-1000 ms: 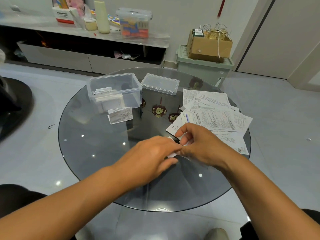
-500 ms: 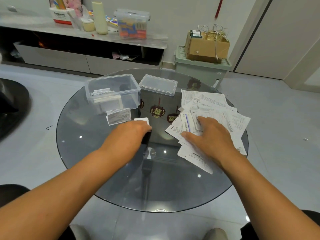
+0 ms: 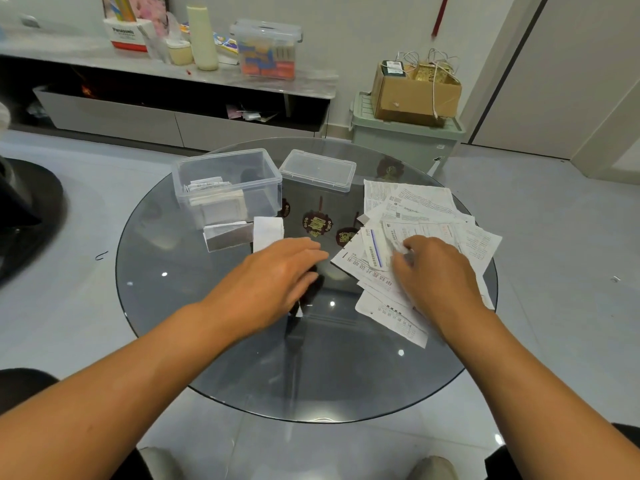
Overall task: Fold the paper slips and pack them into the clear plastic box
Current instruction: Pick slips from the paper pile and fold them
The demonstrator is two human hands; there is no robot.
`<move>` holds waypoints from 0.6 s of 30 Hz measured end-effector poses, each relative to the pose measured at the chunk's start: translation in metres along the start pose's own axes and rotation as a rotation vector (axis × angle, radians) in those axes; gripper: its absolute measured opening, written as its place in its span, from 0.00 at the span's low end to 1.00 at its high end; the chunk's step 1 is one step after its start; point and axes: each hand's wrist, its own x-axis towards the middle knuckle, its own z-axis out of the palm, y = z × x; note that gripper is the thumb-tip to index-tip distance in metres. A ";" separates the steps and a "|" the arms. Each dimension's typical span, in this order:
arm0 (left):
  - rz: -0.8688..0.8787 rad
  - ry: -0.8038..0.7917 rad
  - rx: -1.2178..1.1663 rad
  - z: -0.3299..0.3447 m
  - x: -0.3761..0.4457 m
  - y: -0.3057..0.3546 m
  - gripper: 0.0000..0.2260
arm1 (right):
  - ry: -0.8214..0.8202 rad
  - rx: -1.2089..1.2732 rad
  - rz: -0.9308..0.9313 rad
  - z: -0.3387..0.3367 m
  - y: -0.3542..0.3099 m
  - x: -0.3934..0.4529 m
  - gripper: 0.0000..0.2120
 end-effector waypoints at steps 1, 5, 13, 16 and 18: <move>0.026 -0.040 -0.018 0.001 0.000 0.003 0.18 | 0.017 -0.038 -0.001 0.002 0.002 0.002 0.10; -0.009 -0.102 -0.125 -0.004 -0.003 0.012 0.24 | 0.074 -0.048 -0.123 0.000 -0.002 -0.003 0.10; -0.041 -0.191 -0.181 -0.016 -0.001 0.004 0.34 | -0.334 0.360 -0.431 -0.002 -0.024 -0.037 0.08; -0.019 -0.215 -0.128 -0.021 -0.002 0.001 0.28 | -0.437 0.512 -0.325 -0.011 -0.017 -0.036 0.07; -0.009 -0.210 -0.128 -0.022 -0.003 0.000 0.21 | -0.480 0.572 -0.321 -0.016 -0.013 -0.034 0.06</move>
